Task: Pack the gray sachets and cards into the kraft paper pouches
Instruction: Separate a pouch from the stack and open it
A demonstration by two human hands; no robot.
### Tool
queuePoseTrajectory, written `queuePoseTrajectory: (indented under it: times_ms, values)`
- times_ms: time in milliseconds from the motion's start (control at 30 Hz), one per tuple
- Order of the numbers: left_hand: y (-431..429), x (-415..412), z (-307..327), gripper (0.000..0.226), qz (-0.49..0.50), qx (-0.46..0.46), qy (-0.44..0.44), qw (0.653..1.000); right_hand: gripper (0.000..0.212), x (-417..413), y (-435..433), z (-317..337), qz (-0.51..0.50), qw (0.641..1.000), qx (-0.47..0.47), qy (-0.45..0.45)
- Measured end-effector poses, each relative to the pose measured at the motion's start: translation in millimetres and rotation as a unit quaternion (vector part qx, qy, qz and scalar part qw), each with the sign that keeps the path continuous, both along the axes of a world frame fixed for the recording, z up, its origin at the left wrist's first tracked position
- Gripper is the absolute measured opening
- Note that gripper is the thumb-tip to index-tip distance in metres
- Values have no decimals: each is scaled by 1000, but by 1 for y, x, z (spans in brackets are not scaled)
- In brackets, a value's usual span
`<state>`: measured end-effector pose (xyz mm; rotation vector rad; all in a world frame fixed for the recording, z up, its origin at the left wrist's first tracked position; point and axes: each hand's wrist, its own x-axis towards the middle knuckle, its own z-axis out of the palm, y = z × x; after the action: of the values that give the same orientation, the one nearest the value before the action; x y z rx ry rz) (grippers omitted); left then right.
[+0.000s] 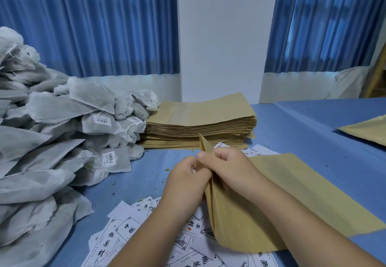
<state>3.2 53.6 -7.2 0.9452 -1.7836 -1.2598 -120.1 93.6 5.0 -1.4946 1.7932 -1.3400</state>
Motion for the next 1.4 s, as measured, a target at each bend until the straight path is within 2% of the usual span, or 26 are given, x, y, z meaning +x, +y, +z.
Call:
queuePoseTrajectory:
  times_ms: [67,200,267,367,433,633,800,867,933,1000,1100,1300,1400]
  values:
    - [1,0,1,15,8,-18,-3,1000,50,3,3,1,8,999,43,27]
    - [2,0,-1,24,24,-32,-11,999,36,2,10,9,55,988,139,-46]
    - [1,-1,0,23,27,5,1,1000,33,-2,14,13,67,986,130,-74]
    - [4,1,6,5,-17,105,26,994,47,-5,14,12,65,990,106,-61]
    - [5,4,9,14,-72,145,16,987,46,-3,13,9,61,993,90,-38]
    - [3,12,15,21,-156,130,-1,979,44,-6,11,6,86,989,76,-92]
    - [-2,11,11,17,-67,89,-6,994,41,-11,12,11,72,985,23,-157]
    - [-1,10,13,27,-47,86,1,995,37,-10,13,11,68,983,13,-169]
    - [2,6,14,27,-36,49,-32,998,33,-6,14,11,55,993,14,-108]
    - [7,4,13,18,-48,-4,-96,994,40,0,14,11,38,999,22,4]
    - [13,3,13,14,-76,26,-135,988,45,7,17,15,37,992,31,118]
    - [8,12,18,23,-52,99,-151,982,33,4,37,50,12,970,152,192]
    - [1,17,22,18,-22,88,-165,982,31,6,42,74,-21,966,139,217]
